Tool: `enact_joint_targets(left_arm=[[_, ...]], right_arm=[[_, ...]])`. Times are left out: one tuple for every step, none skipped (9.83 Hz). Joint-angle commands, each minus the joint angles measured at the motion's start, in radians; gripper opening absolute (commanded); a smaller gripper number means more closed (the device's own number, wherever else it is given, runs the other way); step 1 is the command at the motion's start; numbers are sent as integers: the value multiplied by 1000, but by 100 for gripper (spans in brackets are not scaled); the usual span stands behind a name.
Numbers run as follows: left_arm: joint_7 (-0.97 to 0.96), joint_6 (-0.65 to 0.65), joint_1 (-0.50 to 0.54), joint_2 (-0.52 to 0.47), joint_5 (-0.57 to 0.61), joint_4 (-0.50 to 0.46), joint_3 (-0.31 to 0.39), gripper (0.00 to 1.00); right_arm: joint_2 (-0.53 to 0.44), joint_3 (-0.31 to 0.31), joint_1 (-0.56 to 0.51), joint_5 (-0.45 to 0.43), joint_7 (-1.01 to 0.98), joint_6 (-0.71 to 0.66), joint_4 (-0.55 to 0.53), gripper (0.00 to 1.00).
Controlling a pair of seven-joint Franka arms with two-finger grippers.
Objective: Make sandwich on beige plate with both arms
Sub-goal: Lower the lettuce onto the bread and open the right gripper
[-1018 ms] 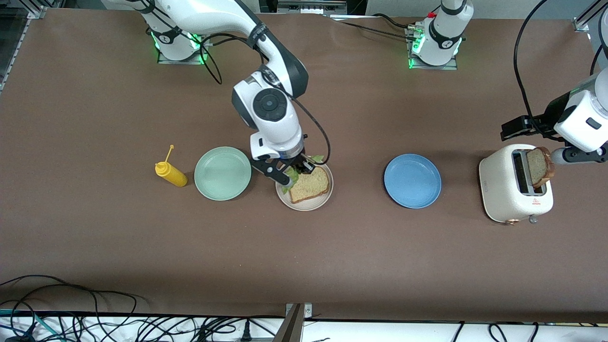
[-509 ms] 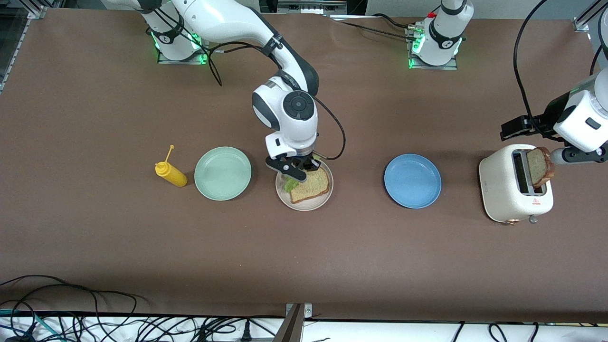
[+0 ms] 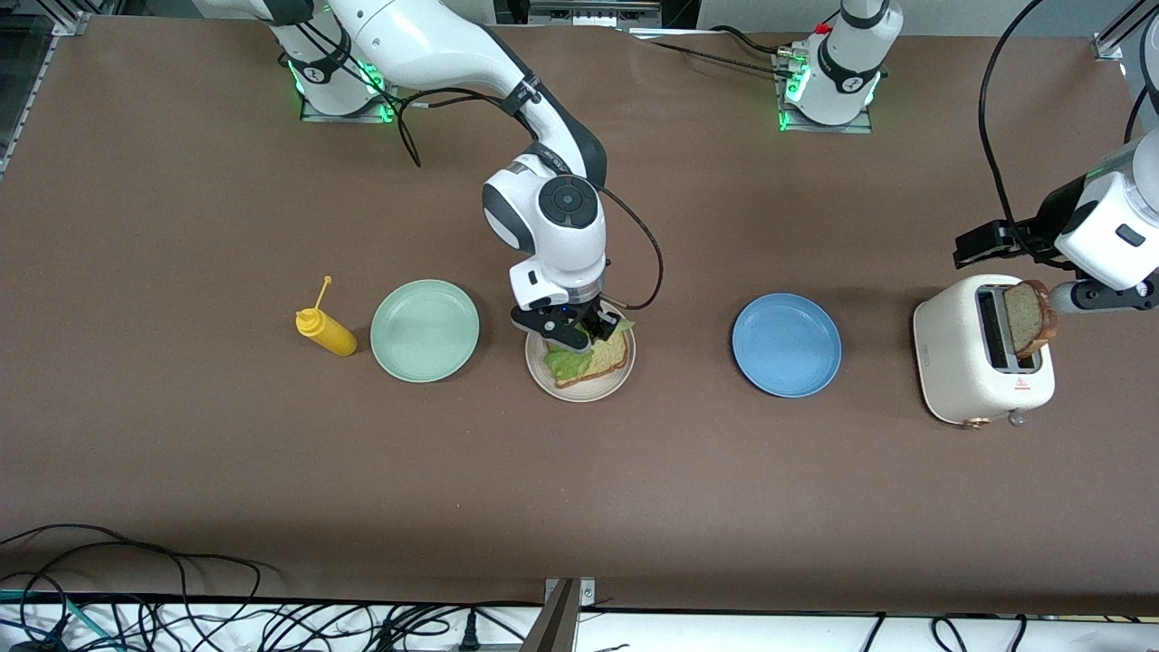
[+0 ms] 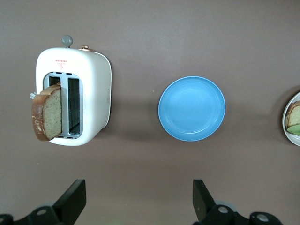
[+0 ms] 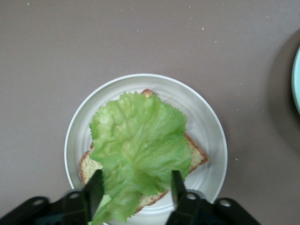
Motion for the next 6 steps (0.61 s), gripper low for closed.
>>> enact_joint_targets(left_arm=[[7, -20, -1, 5, -4, 20, 0, 100], [7, -20, -1, 5, -4, 20, 0, 100], [7, -20, -1, 5, -4, 20, 0, 100], [7, -20, -1, 5, -4, 20, 0, 100], [7, -20, -1, 4, -4, 20, 0, 100], [7, -20, -1, 4, -4, 23, -1, 100]], right_arm=[[11, -13, -2, -10, -5, -4, 43, 100], [-3, -5, -24, -9, -15, -7, 54, 100], [-6, -5, -38, -7, -20, -10, 57, 100], [-41, -7, -53, -3, -25, -18, 55, 100], [-82, -4, -82, -2, -79, -85, 55, 100], [-119, -1, -111, 4, -195, -187, 55, 100]])
